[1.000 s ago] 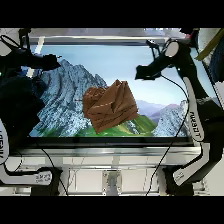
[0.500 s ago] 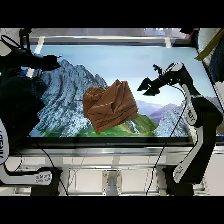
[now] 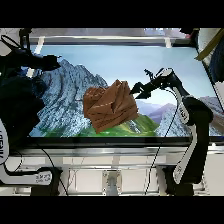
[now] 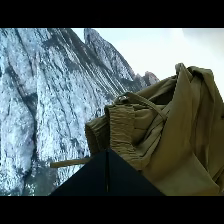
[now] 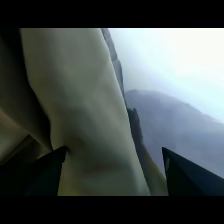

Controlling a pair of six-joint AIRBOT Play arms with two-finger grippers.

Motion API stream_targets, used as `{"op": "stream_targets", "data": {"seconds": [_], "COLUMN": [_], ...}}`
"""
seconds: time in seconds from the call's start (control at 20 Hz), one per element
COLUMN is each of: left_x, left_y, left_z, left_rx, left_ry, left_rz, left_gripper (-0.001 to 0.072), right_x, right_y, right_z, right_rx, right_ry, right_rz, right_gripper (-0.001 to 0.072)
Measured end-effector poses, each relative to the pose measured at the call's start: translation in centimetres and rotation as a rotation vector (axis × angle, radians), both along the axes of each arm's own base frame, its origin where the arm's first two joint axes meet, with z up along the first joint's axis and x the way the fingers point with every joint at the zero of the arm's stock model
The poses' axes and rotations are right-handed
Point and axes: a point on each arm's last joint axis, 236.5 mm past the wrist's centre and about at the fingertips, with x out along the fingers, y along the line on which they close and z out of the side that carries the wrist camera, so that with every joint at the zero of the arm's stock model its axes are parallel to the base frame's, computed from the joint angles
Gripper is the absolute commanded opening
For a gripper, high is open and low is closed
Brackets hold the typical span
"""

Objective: Fold the clothes and pants, and hang the long-sleeved shirts on hangers.

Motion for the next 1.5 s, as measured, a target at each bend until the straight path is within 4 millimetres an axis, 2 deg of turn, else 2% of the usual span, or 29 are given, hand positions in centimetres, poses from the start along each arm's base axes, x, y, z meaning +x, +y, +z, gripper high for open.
{"op": "stream_targets", "data": {"seconds": [0.1,0.15,0.2,0.25,0.4,0.45,0.55,0.7,0.75,0.85,1.1,1.3,1.5], "left_x": [0.0,0.0,-0.1,-0.1,-0.3,-0.4,-0.5,-0.6,-0.8,-1.0,-1.5,-1.7,-1.7], "left_y": [0.0,0.0,0.0,0.0,-0.1,-0.1,-0.1,-0.2,-0.2,-0.3,-0.5,-0.7,-0.7], "left_z": [0.0,0.0,0.0,-0.1,-0.2,-0.3,-0.3,-0.4,-0.4,-0.6,-0.8,-0.8,-0.8], "left_rx": [0.0,0.0,0.0,0.0,0.001,0.001,0.002,0.002,0.002,0.001,0.0,-0.003,-0.003], "left_ry": [0.0,0.0,0.002,0.004,0.014,0.019,0.022,0.027,0.033,0.044,0.065,0.071,0.071], "left_rz": [0.0,0.0,-0.001,-0.003,-0.008,-0.011,-0.013,-0.016,-0.019,-0.025,-0.038,-0.045,-0.045], "left_gripper": [0.0015,0.0016,0.0015,0.0016,0.0016,0.0016,0.0016,0.0016,0.0016,0.0016,0.0015,0.0016,0.0016], "right_x": [-1.2,-1.6,-1.9,-2.2,-1.9,-1.5,-0.3,0.6,0.6,0.5,-1.8,-5.2,-10.5], "right_y": [1.8,2.5,3.1,3.7,5.1,5.1,4.2,1.3,-0.3,-4.4,-17.4,-28.3,-38.1], "right_z": [-0.1,-0.2,-0.3,-0.2,2.5,4.2,8.5,14.4,15.9,17.0,19.1,20.1,20.0], "right_rx": [0.032,0.041,0.046,0.058,0.136,0.165,0.198,0.187,0.156,0.058,-0.146,-0.306,-0.419], "right_ry": [0.026,0.028,0.025,0.024,-0.011,-0.028,-0.058,-0.091,-0.109,-0.12,-0.048,-0.009,0.069], "right_rz": [0.049,0.073,0.093,0.11,0.142,0.15,0.124,0.044,0.012,-0.053,-0.302,-0.543,-0.78], "right_gripper": [0.0648,0.0534,0.0311,0.0025,0.0022,0.0022,0.0022,0.002,0.0019,0.0019,0.0019,0.0018,0.0018]}}
